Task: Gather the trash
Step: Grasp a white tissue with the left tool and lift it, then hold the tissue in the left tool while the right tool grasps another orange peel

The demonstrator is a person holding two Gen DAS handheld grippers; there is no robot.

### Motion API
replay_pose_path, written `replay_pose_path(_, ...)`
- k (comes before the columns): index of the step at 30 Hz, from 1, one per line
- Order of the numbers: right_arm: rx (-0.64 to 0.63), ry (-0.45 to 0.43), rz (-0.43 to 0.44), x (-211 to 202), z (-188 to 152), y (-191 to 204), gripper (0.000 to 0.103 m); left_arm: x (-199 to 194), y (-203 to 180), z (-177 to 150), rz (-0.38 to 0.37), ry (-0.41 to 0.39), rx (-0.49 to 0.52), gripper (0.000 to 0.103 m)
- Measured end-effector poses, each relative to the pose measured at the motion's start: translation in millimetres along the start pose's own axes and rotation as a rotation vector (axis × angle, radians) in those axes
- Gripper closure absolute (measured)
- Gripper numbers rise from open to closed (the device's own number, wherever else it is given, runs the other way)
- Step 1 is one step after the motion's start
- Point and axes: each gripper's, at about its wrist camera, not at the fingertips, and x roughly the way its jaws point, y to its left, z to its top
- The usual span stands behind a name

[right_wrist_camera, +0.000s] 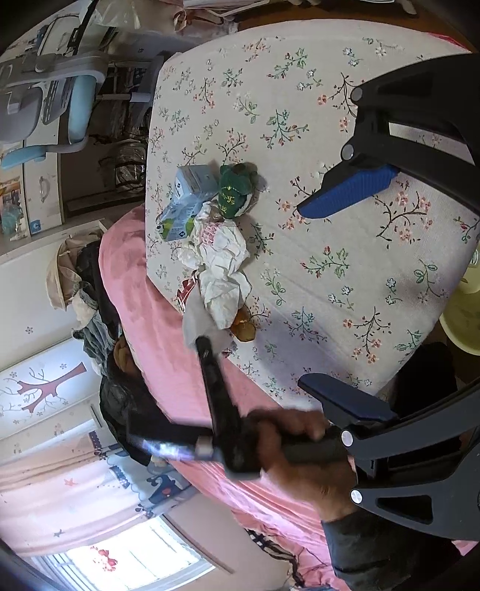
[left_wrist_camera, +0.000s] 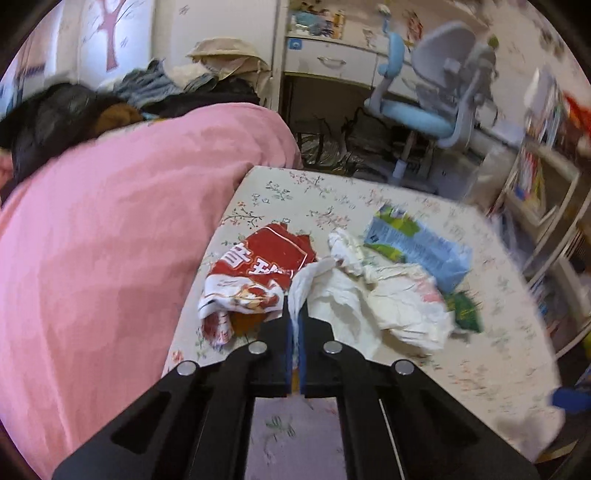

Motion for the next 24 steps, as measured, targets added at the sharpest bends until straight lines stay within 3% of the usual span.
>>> replay_pose_path(5,-0.005,0.012,-0.004,4.6,-3.0,5.5,0.021,-51.8,14.4,-0.5,-0.059,-0.080,-0.084,0.100)
replay_pose_path(9,-0.020,0.039,0.002,14.4,-7.6,14.2,0.021,-78.1,29.5,-15.7,-0.060,-0.076,-0.145,0.100)
replay_pose_path(17,0.030,0.111,0.118,58.4,-5.6,40.5,0.021,-89.4,55.5,-32.9,-0.040,-0.063,-0.286,0.100)
replay_pose_path(24,0.053,0.132,0.130,116.8,10.3,56.5,0.026,-96.7,57.1,-33.5,-0.049,-0.100,-0.298,0.100)
